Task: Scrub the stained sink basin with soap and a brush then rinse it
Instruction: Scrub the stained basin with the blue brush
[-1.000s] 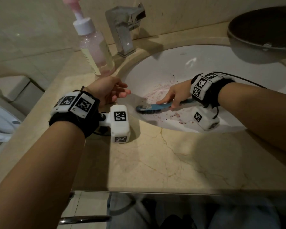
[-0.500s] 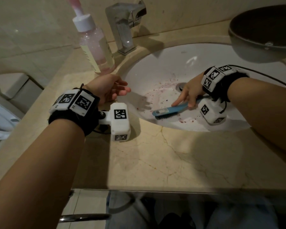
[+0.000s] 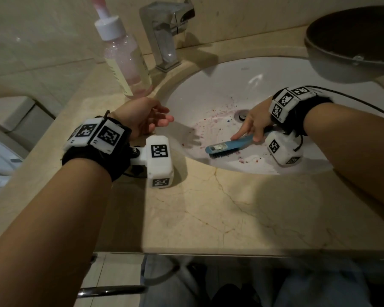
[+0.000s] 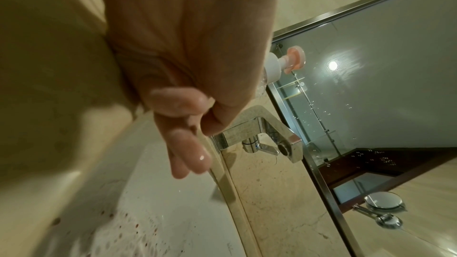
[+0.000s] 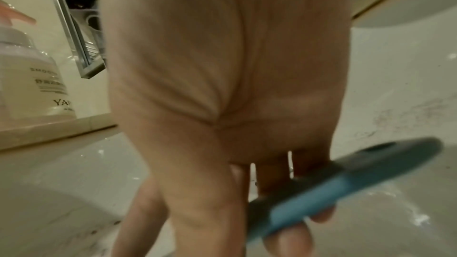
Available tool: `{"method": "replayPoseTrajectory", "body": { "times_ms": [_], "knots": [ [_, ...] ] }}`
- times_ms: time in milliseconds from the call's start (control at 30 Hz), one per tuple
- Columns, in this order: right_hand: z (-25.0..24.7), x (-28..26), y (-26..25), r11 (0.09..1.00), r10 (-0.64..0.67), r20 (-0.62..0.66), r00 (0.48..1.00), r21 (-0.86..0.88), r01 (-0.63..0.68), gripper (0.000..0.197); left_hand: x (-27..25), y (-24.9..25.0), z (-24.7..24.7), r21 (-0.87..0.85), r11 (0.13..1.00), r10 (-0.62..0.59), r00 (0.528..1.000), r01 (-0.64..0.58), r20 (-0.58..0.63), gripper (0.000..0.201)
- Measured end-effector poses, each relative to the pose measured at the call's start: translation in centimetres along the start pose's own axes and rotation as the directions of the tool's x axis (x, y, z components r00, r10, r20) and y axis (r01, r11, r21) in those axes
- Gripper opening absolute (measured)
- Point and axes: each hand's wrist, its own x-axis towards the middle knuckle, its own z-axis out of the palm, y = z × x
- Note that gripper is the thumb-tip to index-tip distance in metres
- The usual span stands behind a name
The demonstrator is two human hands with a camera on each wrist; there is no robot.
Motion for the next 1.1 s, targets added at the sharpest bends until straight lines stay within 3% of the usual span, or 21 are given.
{"method": "replayPoseTrajectory", "body": {
  "times_ms": [167, 267, 400, 533, 667, 733, 800, 867, 967, 1033, 1100],
  "knots": [
    [-0.3, 0.1, 0.4, 0.999, -0.007, -0.229, 0.973, 0.029, 0.014, 0.056, 0.0, 0.0, 0.0, 0.002, 1.0, 0.003, 1.0, -0.003, -0.003, 0.025],
    [-0.9, 0.2, 1.5, 0.983, 0.026, -0.288, 0.957, 0.179, 0.027, 0.053, 0.0, 0.0, 0.0, 0.002, 1.0, 0.003, 1.0, -0.003, -0.001, 0.024],
    [-0.9, 0.5, 2.5, 0.967, 0.192, -0.505, 0.842, 0.243, -0.074, 0.05, 0.1, 0.0, -0.1, 0.003, 1.0, 0.004, 1.0, -0.004, 0.004, 0.024],
    [-0.2, 0.7, 2.6, 0.982, 0.179, -0.333, 0.926, 0.111, -0.15, 0.053, 0.2, -0.1, -0.1, -0.003, 1.0, 0.007, 1.0, -0.007, 0.005, 0.023],
    [-0.1, 0.2, 0.4, 0.997, 0.035, -0.053, 0.998, 0.07, -0.031, 0.056, 0.2, -0.2, -0.2, -0.012, 1.0, 0.011, 1.0, -0.011, 0.009, 0.022],
    [0.2, 0.7, -0.5, 0.992, -0.03, 0.107, 0.994, 0.122, 0.017, 0.053, 0.3, -0.2, -0.2, -0.017, 1.0, 0.012, 1.0, -0.012, 0.005, 0.023],
    [0.2, 0.6, -0.7, 0.992, -0.05, 0.085, 0.995, 0.124, 0.039, 0.051, 0.3, -0.2, -0.2, -0.017, 1.0, 0.008, 1.0, -0.008, 0.008, 0.023],
    [0.0, 0.1, -0.4, 0.998, -0.007, -0.059, 0.998, 0.068, 0.011, 0.053, 0.3, -0.2, -0.2, -0.018, 1.0, 0.004, 1.0, -0.004, 0.008, 0.023],
    [-0.2, 0.5, 0.9, 0.995, 0.1, -0.267, 0.959, 0.038, -0.093, 0.057, 0.3, -0.2, -0.2, -0.015, 1.0, 0.004, 1.0, -0.004, 0.001, 0.023],
    [-0.4, 0.7, 1.4, 0.992, 0.126, -0.265, 0.956, 0.043, -0.119, 0.057, 0.3, -0.1, -0.2, -0.01, 1.0, 0.002, 1.0, -0.002, 0.002, 0.023],
    [-0.3, 0.2, 1.0, 0.996, 0.083, -0.128, 0.988, 0.046, -0.077, 0.057, 0.3, -0.1, -0.2, -0.007, 1.0, 0.003, 1.0, -0.003, -0.001, 0.023]
  ]
}}
